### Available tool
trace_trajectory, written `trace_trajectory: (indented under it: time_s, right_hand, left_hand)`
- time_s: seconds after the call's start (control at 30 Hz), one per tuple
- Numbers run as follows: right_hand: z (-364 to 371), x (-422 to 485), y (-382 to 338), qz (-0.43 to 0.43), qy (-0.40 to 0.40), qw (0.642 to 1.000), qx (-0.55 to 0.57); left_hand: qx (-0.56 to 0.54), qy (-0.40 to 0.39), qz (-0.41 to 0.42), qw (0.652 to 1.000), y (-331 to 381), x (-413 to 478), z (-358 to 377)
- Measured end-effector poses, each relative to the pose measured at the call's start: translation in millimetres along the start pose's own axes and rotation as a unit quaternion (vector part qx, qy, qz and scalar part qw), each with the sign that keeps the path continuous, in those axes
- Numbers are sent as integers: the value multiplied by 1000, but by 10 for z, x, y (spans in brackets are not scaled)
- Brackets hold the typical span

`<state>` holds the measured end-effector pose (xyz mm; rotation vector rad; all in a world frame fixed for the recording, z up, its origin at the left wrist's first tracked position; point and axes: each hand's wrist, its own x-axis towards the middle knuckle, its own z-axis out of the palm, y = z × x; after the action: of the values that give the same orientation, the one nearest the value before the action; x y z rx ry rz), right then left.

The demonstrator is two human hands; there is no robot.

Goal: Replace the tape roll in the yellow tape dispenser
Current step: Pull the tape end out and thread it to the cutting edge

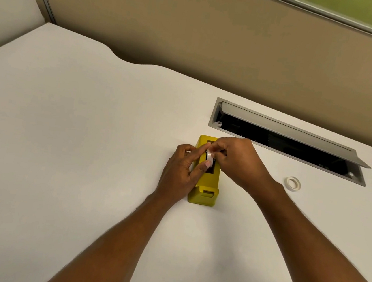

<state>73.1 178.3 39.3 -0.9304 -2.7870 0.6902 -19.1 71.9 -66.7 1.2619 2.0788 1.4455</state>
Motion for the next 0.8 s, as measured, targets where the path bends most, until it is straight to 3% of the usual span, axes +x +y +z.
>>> trace_trajectory:
  time_s: [0.8]
  right_hand:
    - [-37,7,-84,15,-29,998,-54]
  left_hand:
    - [10,0,5,1000,-13,-14,10]
